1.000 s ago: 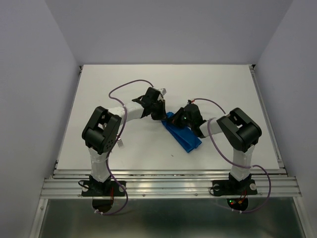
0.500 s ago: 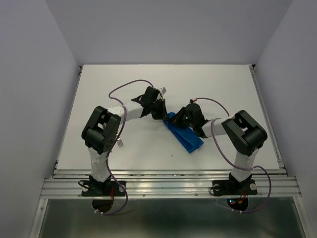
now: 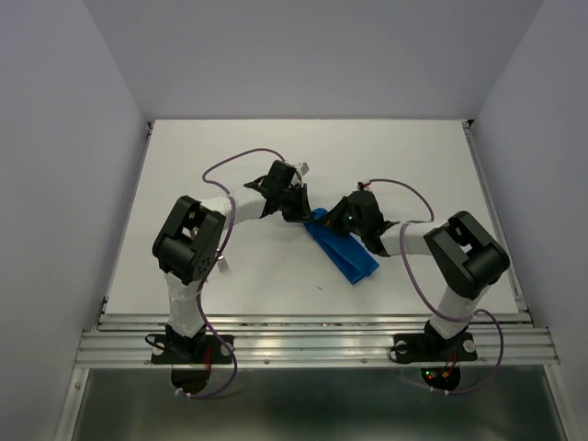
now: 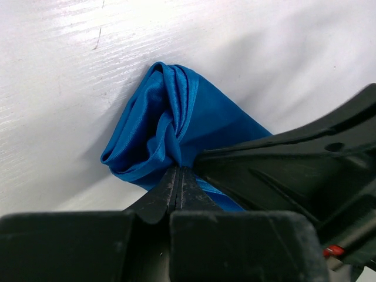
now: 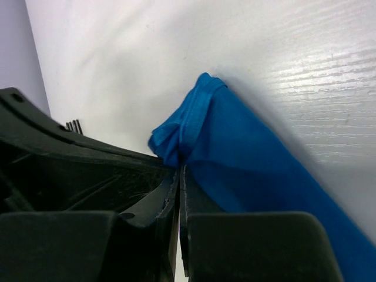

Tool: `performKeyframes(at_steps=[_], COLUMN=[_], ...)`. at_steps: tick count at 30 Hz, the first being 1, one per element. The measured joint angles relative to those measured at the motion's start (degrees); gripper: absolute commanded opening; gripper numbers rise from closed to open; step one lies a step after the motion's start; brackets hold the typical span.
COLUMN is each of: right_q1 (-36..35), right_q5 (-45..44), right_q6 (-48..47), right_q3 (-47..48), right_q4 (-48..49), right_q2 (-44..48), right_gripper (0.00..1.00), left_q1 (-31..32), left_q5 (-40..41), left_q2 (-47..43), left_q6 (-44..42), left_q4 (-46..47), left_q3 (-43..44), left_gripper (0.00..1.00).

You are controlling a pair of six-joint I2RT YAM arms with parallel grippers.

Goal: Fold the napkin into a case and place the utensils inside
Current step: Grasp the top corner of the smaller rectangle folded napkin from the folded napkin.

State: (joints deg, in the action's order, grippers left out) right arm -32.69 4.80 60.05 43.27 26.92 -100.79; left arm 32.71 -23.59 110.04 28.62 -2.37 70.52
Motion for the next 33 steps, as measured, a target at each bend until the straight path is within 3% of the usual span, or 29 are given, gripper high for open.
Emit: performKeyframes(at_steps=[12,33], right_q1=[0.0,-2.9], right_q5=[-4.8,-3.8], right_q6=[-4.5,-6.6], right_q3=[0.0,3.1], right_q4=[-5.4,-5.5], right_q2=[5.8,-3.1], right_gripper=[0.06,0.06], left_q1=[0.0,-0.1], left_q5=[0.0,-0.2], left_q2=[1.7,1.7], left_q6=[0.0,-0.1], left_q4=[-0.5,-0.9], left_q3=[0.0,0.8], left_gripper=[0.00,0.00])
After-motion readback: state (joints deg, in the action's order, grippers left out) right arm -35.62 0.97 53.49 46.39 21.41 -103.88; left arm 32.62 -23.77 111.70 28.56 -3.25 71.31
